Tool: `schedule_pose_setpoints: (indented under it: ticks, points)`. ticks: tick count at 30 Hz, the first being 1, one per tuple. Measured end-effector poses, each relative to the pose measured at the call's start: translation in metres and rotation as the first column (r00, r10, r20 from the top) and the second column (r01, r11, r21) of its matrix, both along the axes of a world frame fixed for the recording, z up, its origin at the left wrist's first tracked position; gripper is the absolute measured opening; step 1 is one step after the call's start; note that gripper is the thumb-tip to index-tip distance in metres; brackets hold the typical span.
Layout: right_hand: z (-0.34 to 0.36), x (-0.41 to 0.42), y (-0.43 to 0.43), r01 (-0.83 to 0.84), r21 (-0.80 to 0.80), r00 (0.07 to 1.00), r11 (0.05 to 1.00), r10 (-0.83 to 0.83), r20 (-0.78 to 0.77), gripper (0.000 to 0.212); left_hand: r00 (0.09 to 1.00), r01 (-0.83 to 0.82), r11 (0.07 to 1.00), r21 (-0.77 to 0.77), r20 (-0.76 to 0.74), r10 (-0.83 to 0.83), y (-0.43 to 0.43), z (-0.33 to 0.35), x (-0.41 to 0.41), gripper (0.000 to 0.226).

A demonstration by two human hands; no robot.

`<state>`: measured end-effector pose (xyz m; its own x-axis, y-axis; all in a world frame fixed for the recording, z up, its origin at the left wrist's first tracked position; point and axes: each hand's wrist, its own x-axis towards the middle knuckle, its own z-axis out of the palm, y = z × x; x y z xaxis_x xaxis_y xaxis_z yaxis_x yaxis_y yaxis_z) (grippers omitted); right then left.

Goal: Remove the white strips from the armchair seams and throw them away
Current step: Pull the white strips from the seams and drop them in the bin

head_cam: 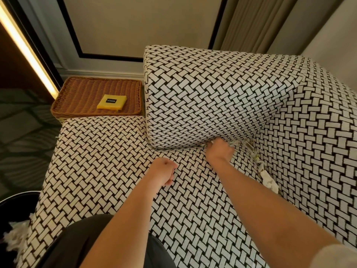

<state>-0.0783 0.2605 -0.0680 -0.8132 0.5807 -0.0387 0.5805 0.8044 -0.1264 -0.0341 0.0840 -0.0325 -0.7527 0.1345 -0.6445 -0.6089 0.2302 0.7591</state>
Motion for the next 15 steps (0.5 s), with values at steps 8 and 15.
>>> schedule_pose_setpoints:
  ticks: [8,15]
  points:
    - [0.000,0.016,0.001,-0.085,-0.186,0.941,0.979,0.017,-0.337,0.017,0.978,-0.167,0.956,0.240,0.164,0.130,0.007,0.011,-0.001,0.022]
    - [-0.007,0.073,-0.023,-0.275,-0.426,0.844,0.862,0.005,-0.536,0.013,0.964,-0.168,0.936,0.309,0.248,0.091,0.020,0.014,0.010,0.034]
